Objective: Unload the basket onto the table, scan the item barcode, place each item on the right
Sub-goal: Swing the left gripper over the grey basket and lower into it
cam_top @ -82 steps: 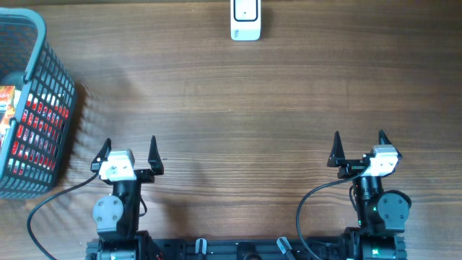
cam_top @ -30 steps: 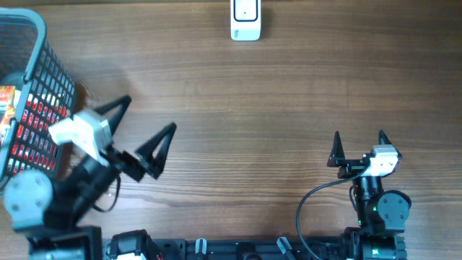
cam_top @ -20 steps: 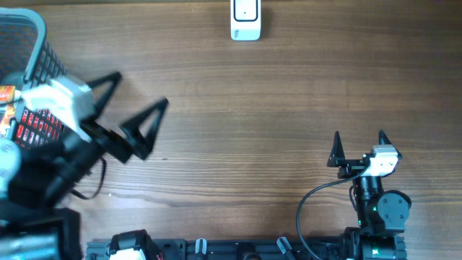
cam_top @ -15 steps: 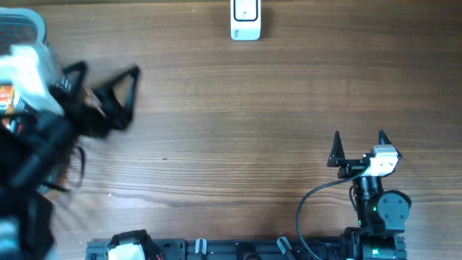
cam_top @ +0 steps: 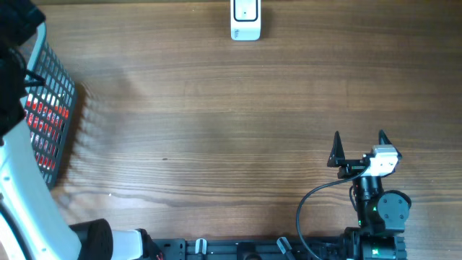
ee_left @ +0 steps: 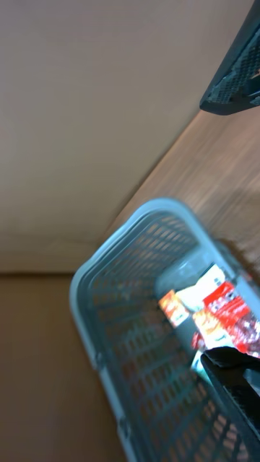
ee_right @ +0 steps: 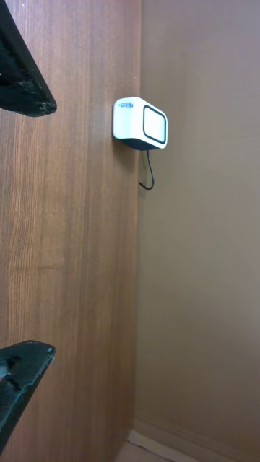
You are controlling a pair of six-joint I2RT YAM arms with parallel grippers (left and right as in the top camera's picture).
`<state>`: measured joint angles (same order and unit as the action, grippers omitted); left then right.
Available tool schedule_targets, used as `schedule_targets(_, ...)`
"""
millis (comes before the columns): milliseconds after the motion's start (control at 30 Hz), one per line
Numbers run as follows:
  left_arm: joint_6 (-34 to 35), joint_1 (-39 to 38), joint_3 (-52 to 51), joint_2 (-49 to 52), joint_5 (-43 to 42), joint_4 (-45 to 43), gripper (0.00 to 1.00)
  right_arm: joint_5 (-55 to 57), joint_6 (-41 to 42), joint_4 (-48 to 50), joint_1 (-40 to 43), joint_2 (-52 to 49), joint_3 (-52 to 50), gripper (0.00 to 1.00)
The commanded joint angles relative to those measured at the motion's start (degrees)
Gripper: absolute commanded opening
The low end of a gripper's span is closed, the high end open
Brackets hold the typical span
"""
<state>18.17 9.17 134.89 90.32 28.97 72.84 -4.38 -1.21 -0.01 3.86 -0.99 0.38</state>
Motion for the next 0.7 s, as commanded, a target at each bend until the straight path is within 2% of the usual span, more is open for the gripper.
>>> schedule_targets(0,1.42,1.09,1.68,-1.40,5.40,-0.90,1.00,0.98,-0.24,0.09,0.28,0.46,-0.09,1.00)
schedule_targets(167,1.46,6.80,1.68,-0.31,2.86,-1.84,1.00,0.98,-0.24,0.09,0.28,0.46,-0.09,1.00)
schedule_targets(333,3.58,18.14,1.62,2.45,-8.98,-1.40,1.00,0.98,-0.24,0.09,0.28,0.46,-0.09,1.00)
schedule_targets(467,6.75,24.48,1.62,6.05,-15.10,-1.07,1.00,0.98,-0.22,0.09,0.28,0.46,-0.09,1.00)
schedule_targets(667,5.62,28.52,1.62,14.60,-16.37,-1.11,1.00,0.98,-0.24,0.09,0.28,0.46,-0.09,1.00)
